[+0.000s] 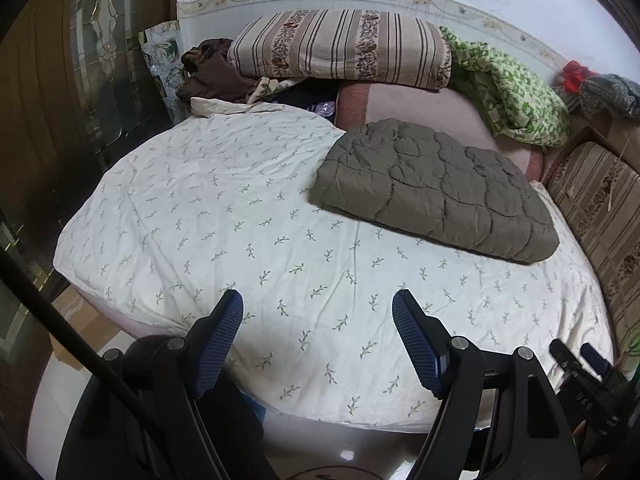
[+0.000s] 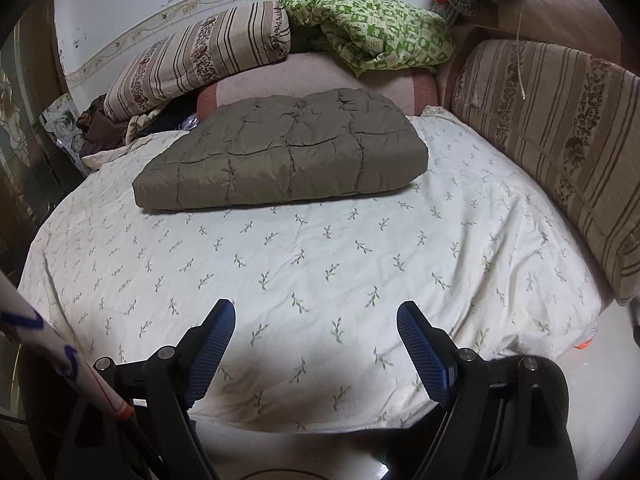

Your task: Fold large clothes

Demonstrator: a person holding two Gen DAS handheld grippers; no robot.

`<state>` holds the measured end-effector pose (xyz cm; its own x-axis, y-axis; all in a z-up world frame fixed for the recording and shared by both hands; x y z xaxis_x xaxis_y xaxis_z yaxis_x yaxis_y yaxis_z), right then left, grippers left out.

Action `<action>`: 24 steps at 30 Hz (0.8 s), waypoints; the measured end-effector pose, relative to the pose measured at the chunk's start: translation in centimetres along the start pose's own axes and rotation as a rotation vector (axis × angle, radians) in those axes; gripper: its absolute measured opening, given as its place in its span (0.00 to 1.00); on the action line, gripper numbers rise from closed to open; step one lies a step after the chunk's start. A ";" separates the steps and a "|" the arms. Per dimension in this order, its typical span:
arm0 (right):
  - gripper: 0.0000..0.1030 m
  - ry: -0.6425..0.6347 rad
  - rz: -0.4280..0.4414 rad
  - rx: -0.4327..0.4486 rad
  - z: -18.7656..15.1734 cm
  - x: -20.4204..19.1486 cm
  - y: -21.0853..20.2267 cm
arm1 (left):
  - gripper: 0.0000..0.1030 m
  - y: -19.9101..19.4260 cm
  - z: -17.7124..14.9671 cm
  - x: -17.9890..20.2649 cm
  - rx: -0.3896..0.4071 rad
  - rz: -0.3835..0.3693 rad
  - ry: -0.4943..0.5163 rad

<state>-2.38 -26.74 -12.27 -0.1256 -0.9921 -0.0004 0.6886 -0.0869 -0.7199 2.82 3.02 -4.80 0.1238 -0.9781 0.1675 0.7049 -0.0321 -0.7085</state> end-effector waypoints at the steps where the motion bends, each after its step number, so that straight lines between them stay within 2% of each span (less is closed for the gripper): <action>1: 0.84 0.002 0.002 0.002 0.1 0.2 0.2 | 0.74 0.4 0.2 0.0 -0.009 0.001 0.005; 7: 0.85 0.040 -0.019 -0.002 2.1 3.5 3.4 | 0.74 6.4 3.2 0.0 -0.063 -0.020 -0.022; 12: 0.89 0.221 0.002 -0.011 4.5 9.5 8.9 | 0.74 13.6 6.6 0.5 -0.115 -0.023 -0.032; 15: 0.91 0.313 0.041 -0.013 6.2 12.0 12.2 | 0.74 17.5 8.7 1.2 -0.138 -0.056 -0.050; 21: 0.95 0.462 0.140 -0.014 9.5 15.1 18.4 | 0.74 24.8 12.7 2.4 -0.250 -0.200 -0.172; 24: 0.95 0.544 0.189 -0.024 10.1 16.4 21.0 | 0.74 27.9 14.5 3.2 -0.273 -0.239 -0.207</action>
Point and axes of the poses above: each gripper's, at about its wrist camera, not at the fingertips, and y roughly the way its jaws point, x to its right, z to its top, the point moved 7 cm from there along y, roughly the way its jaws point, and after that the axes turned 11 degrees about -y, right-handed, at the moved point
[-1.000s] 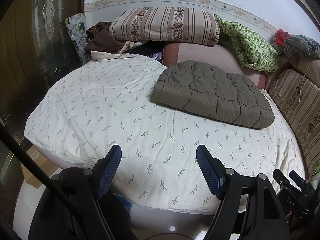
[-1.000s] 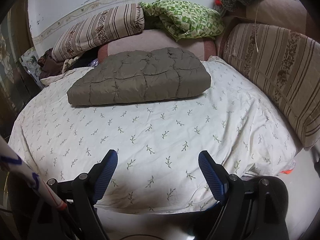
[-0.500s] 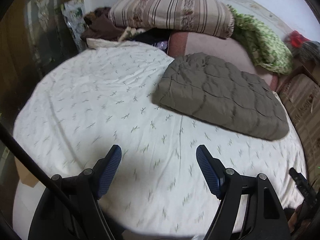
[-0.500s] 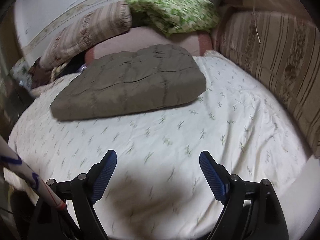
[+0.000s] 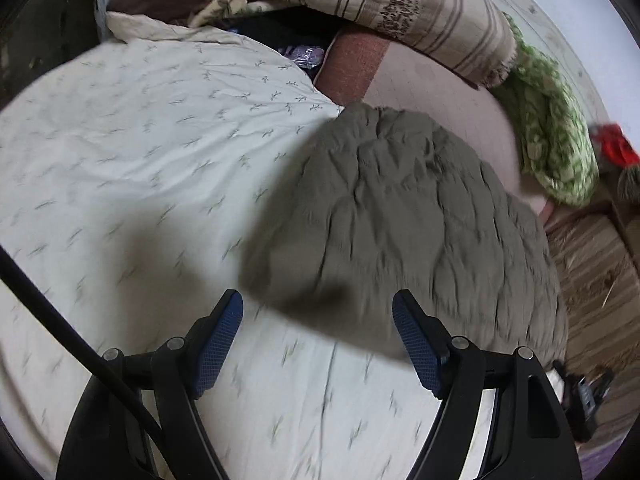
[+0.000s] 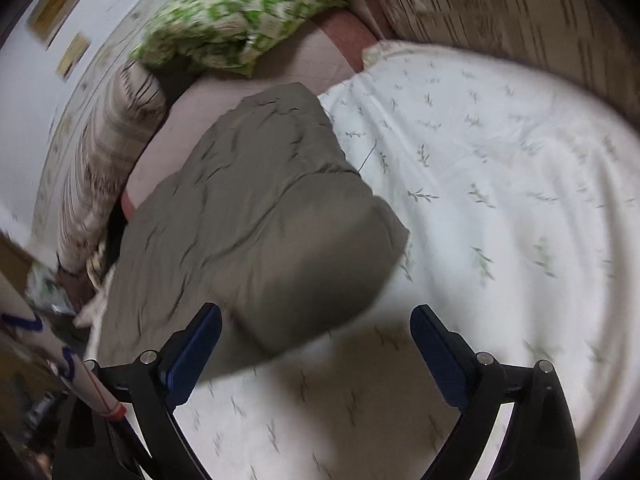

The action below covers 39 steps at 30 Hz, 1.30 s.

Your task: Fold large clothes

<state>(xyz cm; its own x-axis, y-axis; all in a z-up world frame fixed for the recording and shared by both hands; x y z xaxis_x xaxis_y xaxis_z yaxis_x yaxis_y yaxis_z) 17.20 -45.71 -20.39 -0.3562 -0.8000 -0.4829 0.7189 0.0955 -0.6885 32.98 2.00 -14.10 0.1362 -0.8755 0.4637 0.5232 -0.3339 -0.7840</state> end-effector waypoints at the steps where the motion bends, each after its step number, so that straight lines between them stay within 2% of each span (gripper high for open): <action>1: 0.95 0.024 0.014 -0.010 0.3 0.3 0.8 | 0.74 0.7 0.6 0.2 -0.006 -0.017 0.000; 4: 0.99 0.045 0.072 -0.014 1.3 0.1 2.2 | 0.74 3.3 2.4 0.5 -0.031 -0.044 0.003; 7: 1.00 0.025 0.082 -0.021 2.1 -0.1 3.6 | 0.75 6.4 3.4 -0.2 -0.091 -0.066 -0.019; 8: 1.00 0.026 0.090 -0.025 2.3 0.0 4.1 | 0.76 7.4 3.4 -0.3 -0.125 -0.101 -0.031; 10: 1.00 0.035 0.114 -0.035 2.5 -0.1 5.1 | 0.89 9.1 2.8 -0.1 -0.190 -0.179 -0.048; 13: 1.00 0.051 0.152 -0.050 3.1 0.0 6.4 | 0.92 10.8 1.4 0.8 -0.267 -0.229 -0.069; 14: 1.00 0.060 0.165 -0.058 3.2 0.1 6.8 | 0.92 10.9 1.2 1.1 -0.271 -0.221 -0.059; 15: 0.98 0.079 0.183 -0.071 3.3 0.2 7.3 | 0.87 10.5 1.2 1.7 -0.249 -0.204 -0.031; 16: 0.88 0.094 0.191 -0.075 3.4 0.2 7.5 | 0.74 10.2 1.2 2.0 -0.239 -0.200 -0.017; 17: 0.77 0.104 0.204 -0.081 3.4 0.1 7.5 | 0.69 9.7 1.2 2.3 -0.235 -0.196 -0.008; 18: 0.72 0.105 0.212 -0.080 3.6 -0.1 7.3 | 0.60 8.9 1.2 2.6 -0.229 -0.192 0.004; 19: 0.62 0.098 0.221 -0.076 3.7 -0.4 6.9 | 0.51 8.3 1.4 2.7 -0.223 -0.193 0.016; 20: 0.57 0.085 0.224 -0.069 4.0 -0.8 6.4 | 0.49 7.4 1.2 3.0 -0.217 -0.195 0.033; 23: 0.51 0.062 0.234 -0.038 4.5 -1.8 4.7 | 0.45 4.9 0.5 3.9 -0.197 -0.197 0.075; 27: 0.50 0.013 0.265 -0.026 4.1 -2.8 1.7 | 0.45 1.3 -1.6 2.8 -0.176 -0.194 0.086; 29: 0.50 -0.015 0.272 -0.039 2.7 -2.9 0.3 | 0.51 1.3 -2.5 1.3 -0.175 -0.163 0.077; 30: 0.51 -0.017 0.270 -0.050 2.0 -2.6 0.1 | 0.57 2.1 -3.1 0.3 -0.181 -0.122 0.071; 31: 0.56 -0.015 0.260 -0.067 1.3 -2.4 0.2 | 0.63 3.1 -3.2 -0.3 -0.190 -0.093 0.063; 32: 0.66 -0.016 0.233 -0.093 0.6 -2.0 0.7 | 0.65 3.7 -3.4 -1.1 -0.196 -0.071 0.040; 34: 0.76 -0.007 0.182 -0.129 0.0 -0.9 1.4 | 0.65 3.1 -3.3 -1.4 -0.188 -0.095 -0.001; 37: 0.77 0.048 0.208 -0.131 0.1 0.5 0.4 | 0.65 0.3 -3.0 -0.9 -0.142 -0.129 0.010; 39: 0.79 0.094 0.216 -0.104 0.4 1.8 -1.0 | 0.65 -2.2 -2.7 -1.1 -0.089 -0.122 0.030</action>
Point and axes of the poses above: each gripper's, at about its wrist camera, not at the fingertips, and y roughly the way its jaws point, x to its right, z to its top, the point moved 7 cm from there along y, roughly the way its jaws point, and after that the axes turned 11 degrees about -y, right-handed, at the moved point
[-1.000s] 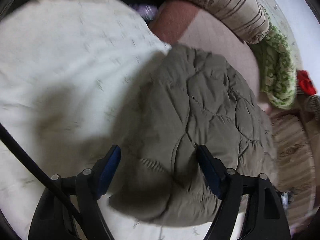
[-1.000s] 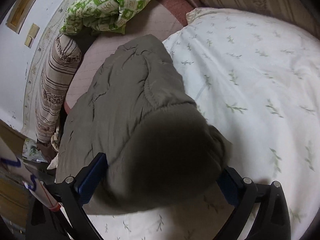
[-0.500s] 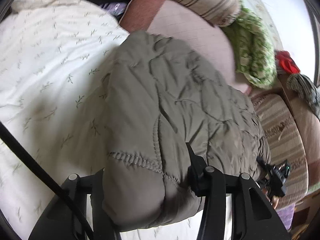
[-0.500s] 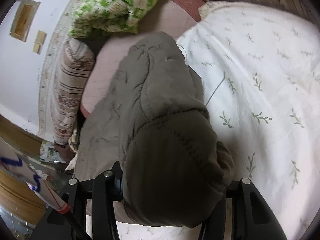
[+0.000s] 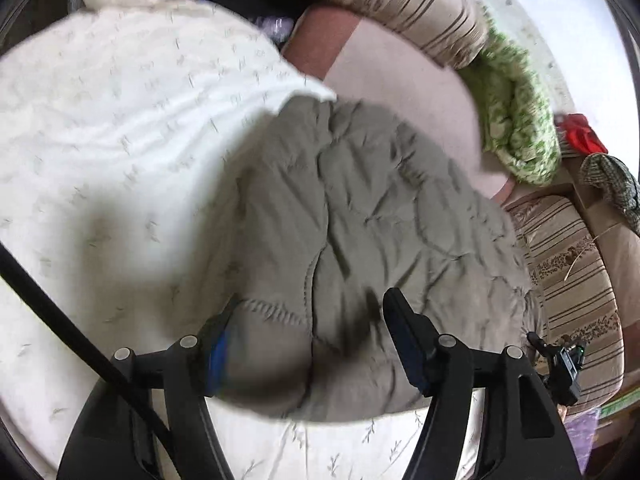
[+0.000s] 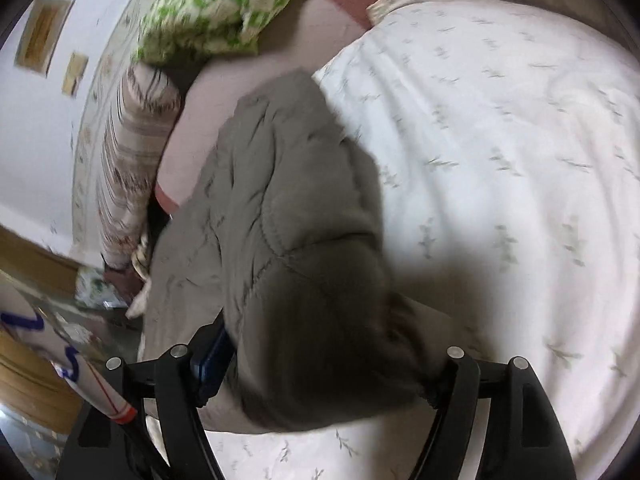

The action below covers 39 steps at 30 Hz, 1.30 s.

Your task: Fold large clothes

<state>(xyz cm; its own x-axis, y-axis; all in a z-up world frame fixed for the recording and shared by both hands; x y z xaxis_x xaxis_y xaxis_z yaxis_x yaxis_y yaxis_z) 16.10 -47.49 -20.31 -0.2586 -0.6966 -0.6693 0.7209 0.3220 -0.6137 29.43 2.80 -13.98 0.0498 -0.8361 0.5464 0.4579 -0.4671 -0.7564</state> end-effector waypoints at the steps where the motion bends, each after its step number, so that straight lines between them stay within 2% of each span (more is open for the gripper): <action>1: 0.80 0.024 -0.006 0.017 0.2 0.6 -0.8 | 0.65 -0.8 0.2 0.1 0.020 0.011 0.014; 3: 0.81 0.062 -0.017 0.050 0.6 1.5 -1.9 | 0.65 -2.7 0.3 0.3 0.062 0.040 0.054; 5: 0.85 0.080 -0.073 0.100 1.1 2.4 -3.3 | 0.65 -3.8 0.4 0.6 0.095 0.114 0.089; 8: 0.85 0.042 -0.242 0.208 1.9 3.1 -6.1 | 0.65 -4.1 0.3 1.9 0.147 0.207 0.166; 9: 0.84 -0.005 -0.281 0.232 2.3 2.5 -6.6 | 0.66 -4.0 0.1 2.5 0.162 0.224 0.183; 11: 0.69 -0.122 -0.313 0.263 2.7 0.4 -6.9 | 0.68 -2.6 -0.4 4.1 0.161 0.223 0.215; 13: 0.69 -0.268 -0.336 0.289 2.9 -2.5 -6.2 | 0.68 -0.6 -1.0 5.1 0.145 0.224 0.233; 15: 0.69 -0.344 -0.310 0.274 2.8 -4.5 -4.5 | 0.68 1.9 -1.2 5.6 0.143 0.250 0.238; 17: 0.68 -0.364 -0.323 0.244 2.7 -4.9 -2.1 | 0.68 4.6 -0.8 5.4 0.156 0.293 0.219; 18: 0.68 -0.361 -0.354 0.220 2.8 -4.5 -0.8 | 0.70 5.7 -0.4 5.2 0.172 0.315 0.214; 21: 0.69 -0.368 -0.415 0.099 2.2 -2.9 2.9 | 0.85 7.9 0.7 5.4 0.246 0.374 0.251; 24: 0.70 -0.372 -0.404 0.056 1.7 -1.5 3.6 | 0.89 9.1 1.3 5.8 0.270 0.392 0.284; 26: 0.79 -0.323 -0.361 0.033 1.9 -0.3 3.7 | 0.89 9.2 1.5 5.8 0.273 0.394 0.287; 28: 0.88 -0.236 -0.319 0.015 2.0 1.3 3.8 | 0.89 8.6 1.4 5.9 0.276 0.401 0.284; 30: 0.89 -0.171 -0.284 0.030 2.1 1.8 3.8 | 0.89 6.9 0.9 6.2 0.311 0.418 0.279; 32: 0.89 -0.172 -0.297 0.074 2.0 1.3 2.8 | 0.89 3.9 0.1 6.8 0.400 0.443 0.293; 34: 0.88 -0.225 -0.370 0.150 1.9 0.3 1.2 | 0.89 0.4 -1.0 7.6 0.493 0.462 0.305; 37: 0.88 -0.339 -0.549 0.274 0.7 -2.1 -2.4 | 0.89 -6.1 -3.1 8.6 0.633 0.470 0.301; 39: 0.88 -0.371 -0.580 0.326 -0.4 -4.0 -4.6 | 0.91 -10.5 -4.8 9.0 0.709 0.445 0.290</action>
Point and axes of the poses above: each gripper's, at about its wrist camera, not at the fingertips, and y roughly the way its jaws point, x to its right, z to its top, the point moved 7 cm from there along y, roughly the way its jaws point, and after that the axes turned 11 degrees about -y, right-handed, at the moved point
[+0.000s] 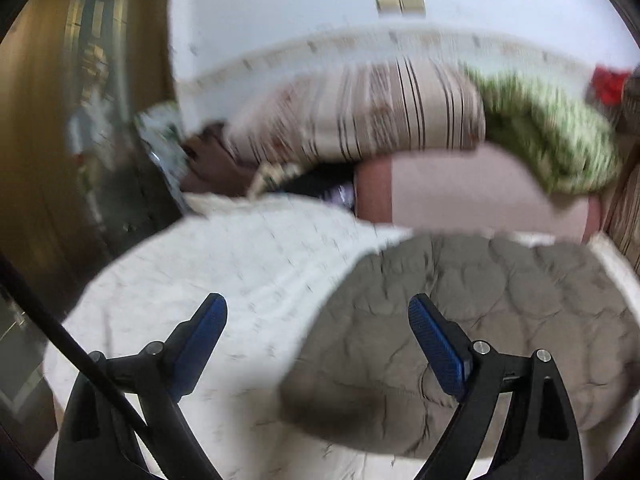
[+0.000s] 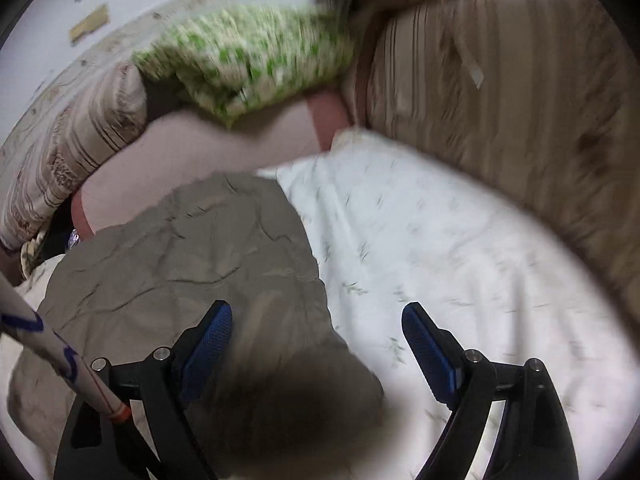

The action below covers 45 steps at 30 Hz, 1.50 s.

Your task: Fold large clothes

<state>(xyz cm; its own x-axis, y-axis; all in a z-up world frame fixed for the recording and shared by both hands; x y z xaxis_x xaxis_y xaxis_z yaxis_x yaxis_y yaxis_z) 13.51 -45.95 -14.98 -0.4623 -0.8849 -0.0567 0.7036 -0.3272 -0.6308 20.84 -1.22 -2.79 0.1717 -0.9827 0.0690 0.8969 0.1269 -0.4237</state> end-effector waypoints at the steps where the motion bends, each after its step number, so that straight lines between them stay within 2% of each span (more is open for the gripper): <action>1: 0.88 0.003 0.007 0.022 0.1 -0.4 -1.9 | 0.93 -1.5 0.4 -0.6 0.019 0.000 -0.010; 4: 0.88 -0.017 0.036 0.098 -0.7 -2.1 -7.3 | 0.93 -6.0 1.2 -2.0 0.063 -0.026 -0.010; 7: 0.88 -0.087 0.037 0.146 -3.4 -4.2 -11.9 | 0.93 -9.7 0.8 -2.5 0.095 -0.064 0.011; 10: 0.89 -0.154 0.033 0.126 -6.6 -6.0 -14.4 | 0.98 -12.4 0.2 -2.8 0.083 -0.118 -0.019; 14: 0.89 -0.178 0.078 0.046 -10.2 -7.6 -15.7 | 1.00 -14.7 -1.5 -2.6 0.000 -0.234 -0.055; 20: 0.89 -0.219 0.103 -0.008 -12.0 -8.9 -16.4 | 1.00 -15.3 -5.2 -1.4 -0.150 -0.268 -0.014; 25: 0.89 -0.250 0.104 -0.029 -13.1 -10.0 -16.8 | 1.00 -15.9 -7.2 -0.5 -0.182 -0.259 0.021; 31: 0.89 -0.283 0.093 -0.056 -13.8 -11.0 -16.8 | 1.00 -15.7 -7.8 -0.4 -0.178 -0.194 0.058; 39: 0.89 -0.348 0.097 -0.085 -14.7 -12.5 -16.5 | 1.00 -13.9 -9.5 -1.4 -0.273 -0.164 0.049; 45: 0.89 -0.376 0.096 -0.091 -15.1 -13.5 -16.6 | 1.00 -13.3 -10.9 -1.3 -0.301 -0.164 0.075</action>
<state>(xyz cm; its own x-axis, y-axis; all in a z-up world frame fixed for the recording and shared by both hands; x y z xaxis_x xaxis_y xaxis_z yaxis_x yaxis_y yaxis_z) -0.02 -23.56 -15.42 -0.1553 -0.9752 0.1575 0.6758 -0.2212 -0.7031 4.22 -3.11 -7.03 -0.0049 -0.9953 0.0963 0.7477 -0.0676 -0.6606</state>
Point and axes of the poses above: each gripper's, at about its wrist camera, not at the fingertips, and y roughly the way its jaws point, x to its right, z to its top, the point moved 7 cm from there along y, roughly the way its jaws point, and after that the axes turned 11 degrees about -y, right-handed, at the moved point
